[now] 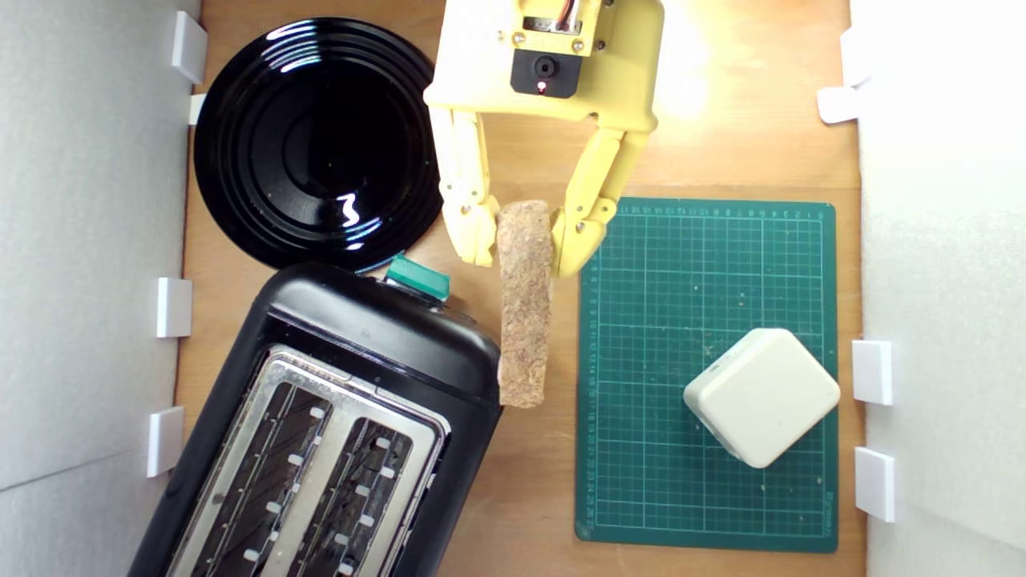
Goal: Pick bread and place in toaster
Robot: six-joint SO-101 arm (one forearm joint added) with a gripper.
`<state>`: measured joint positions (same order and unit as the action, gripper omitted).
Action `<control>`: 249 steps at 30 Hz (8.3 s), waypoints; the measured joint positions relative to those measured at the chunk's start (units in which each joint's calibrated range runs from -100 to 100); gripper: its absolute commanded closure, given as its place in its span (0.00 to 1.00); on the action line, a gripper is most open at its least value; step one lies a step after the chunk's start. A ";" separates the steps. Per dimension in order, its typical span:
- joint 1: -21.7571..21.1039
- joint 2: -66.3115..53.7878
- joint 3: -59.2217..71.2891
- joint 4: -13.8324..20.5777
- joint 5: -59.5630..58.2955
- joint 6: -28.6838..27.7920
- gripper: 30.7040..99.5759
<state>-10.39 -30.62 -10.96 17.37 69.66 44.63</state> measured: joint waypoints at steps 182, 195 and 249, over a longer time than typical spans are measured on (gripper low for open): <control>20.41 25.28 -26.17 0.62 1.78 6.00 0.57; 21.69 28.06 -26.26 0.18 -0.76 6.21 0.57; 27.00 41.50 -28.02 -4.09 -13.56 9.47 0.57</control>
<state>16.61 10.88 -38.97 13.28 56.10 54.10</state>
